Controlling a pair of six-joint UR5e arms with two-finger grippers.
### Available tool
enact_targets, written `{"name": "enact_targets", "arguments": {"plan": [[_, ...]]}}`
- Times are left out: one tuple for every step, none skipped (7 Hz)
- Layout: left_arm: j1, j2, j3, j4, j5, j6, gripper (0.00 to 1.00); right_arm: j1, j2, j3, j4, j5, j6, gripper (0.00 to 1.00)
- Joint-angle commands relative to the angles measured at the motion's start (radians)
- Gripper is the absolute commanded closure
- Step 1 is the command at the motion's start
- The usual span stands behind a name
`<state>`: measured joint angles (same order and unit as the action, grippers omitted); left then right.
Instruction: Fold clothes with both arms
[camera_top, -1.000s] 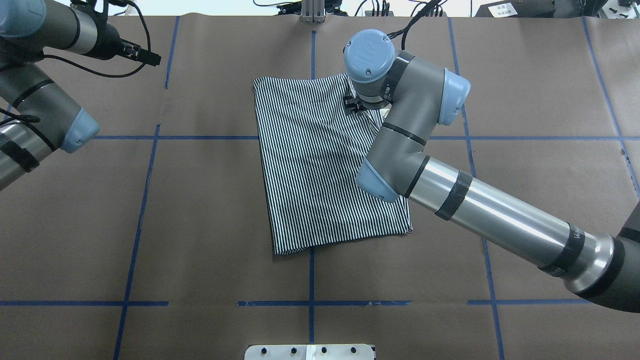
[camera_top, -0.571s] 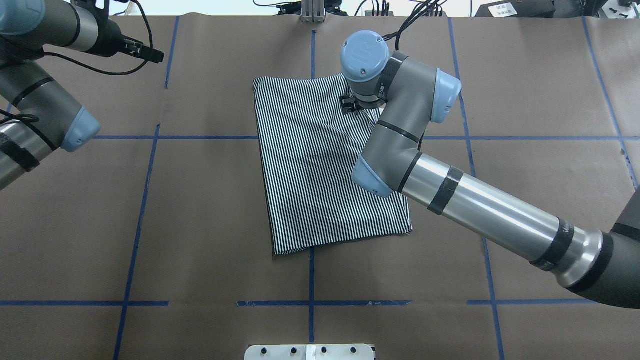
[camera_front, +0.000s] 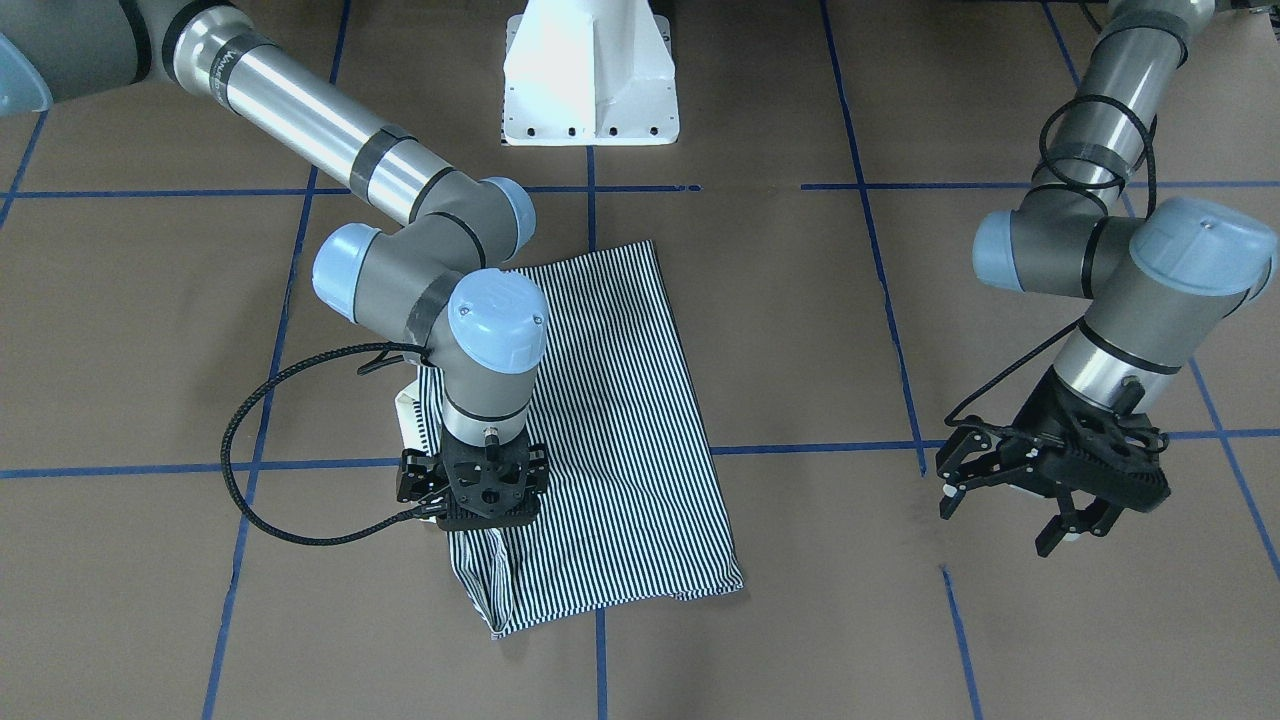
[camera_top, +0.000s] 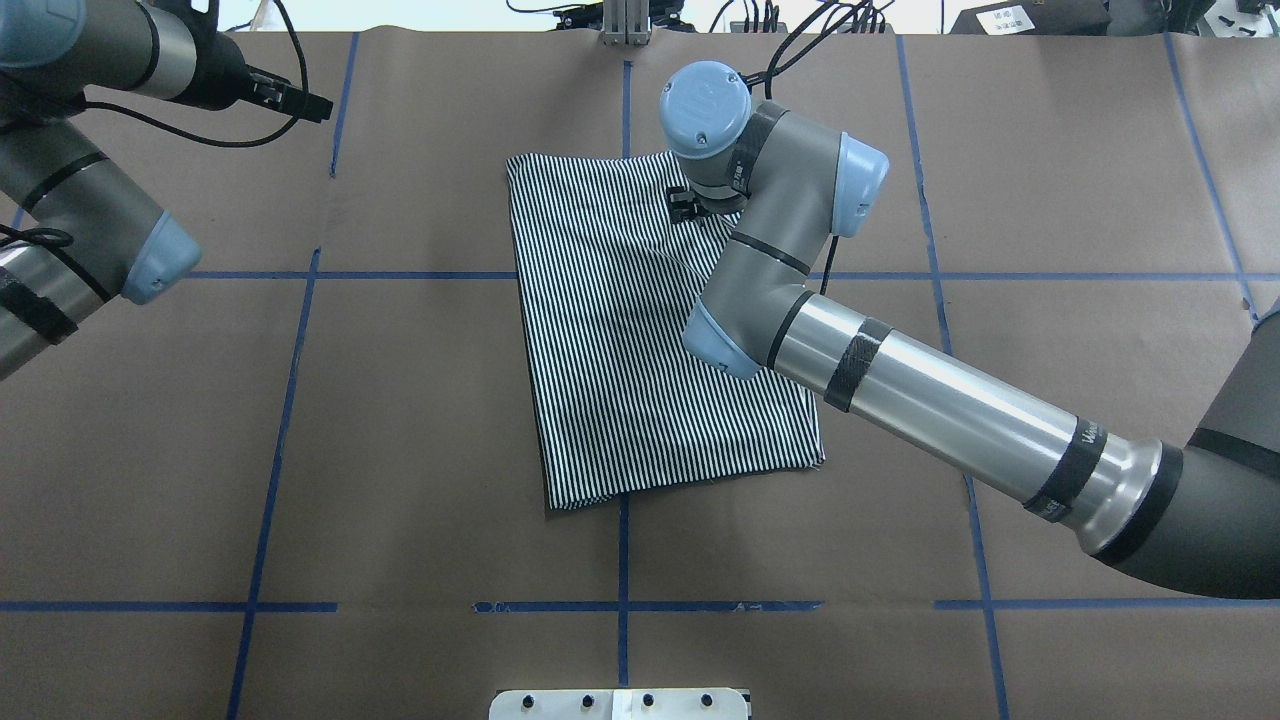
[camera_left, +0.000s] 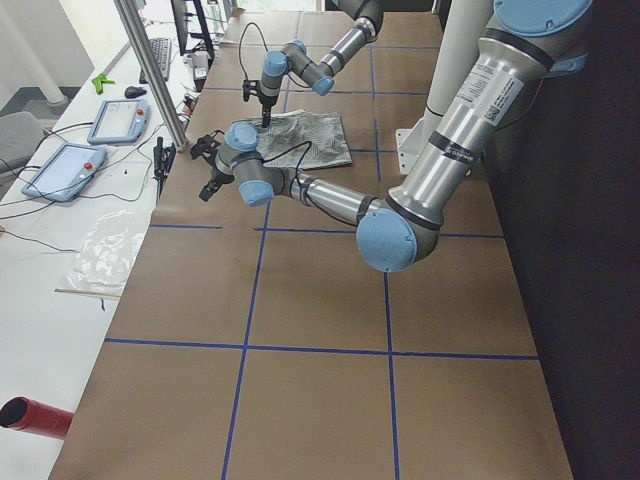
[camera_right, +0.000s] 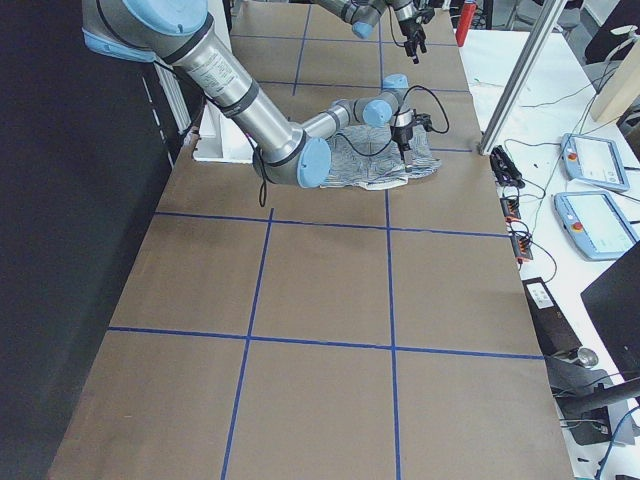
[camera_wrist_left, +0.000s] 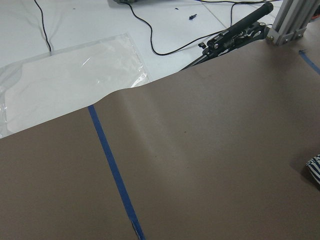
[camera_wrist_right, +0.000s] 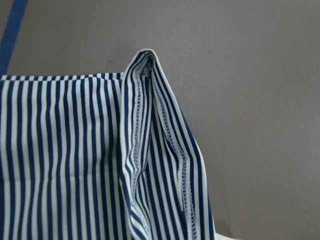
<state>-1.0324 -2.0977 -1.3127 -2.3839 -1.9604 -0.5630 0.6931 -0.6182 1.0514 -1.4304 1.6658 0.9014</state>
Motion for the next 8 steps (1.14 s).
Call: {"name": "enact_targets", "arguments": {"plan": [[0.003,0.001,-0.01,0.002,0.0,0.0,0.0,0.008,0.0,-0.039,0.001,0.0,-0.022,0.0],[0.003,0.001,-0.013,0.002,0.0,0.0,0.0,0.022,-0.001,-0.057,-0.001,0.0,-0.033,0.0],[0.003,0.001,-0.028,0.009,-0.002,0.0,0.0,0.052,-0.001,-0.088,-0.001,0.0,-0.08,0.0],[0.003,0.001,-0.03,0.009,-0.002,0.0,0.0,0.093,-0.001,-0.1,-0.001,0.008,-0.138,0.0],[0.003,0.001,-0.03,0.009,-0.002,0.0,0.0,0.121,-0.012,-0.102,-0.001,0.023,-0.174,0.0],[0.006,0.001,-0.026,0.011,-0.046,0.0,0.0,0.135,-0.024,-0.096,0.001,0.029,-0.183,0.0],[0.006,0.001,-0.033,0.011,-0.102,-0.017,0.0,0.16,-0.028,-0.053,0.005,0.093,-0.18,0.0],[0.015,-0.001,-0.069,0.011,-0.104,-0.17,0.0,0.17,-0.09,0.066,0.034,0.173,-0.142,0.0]]}}
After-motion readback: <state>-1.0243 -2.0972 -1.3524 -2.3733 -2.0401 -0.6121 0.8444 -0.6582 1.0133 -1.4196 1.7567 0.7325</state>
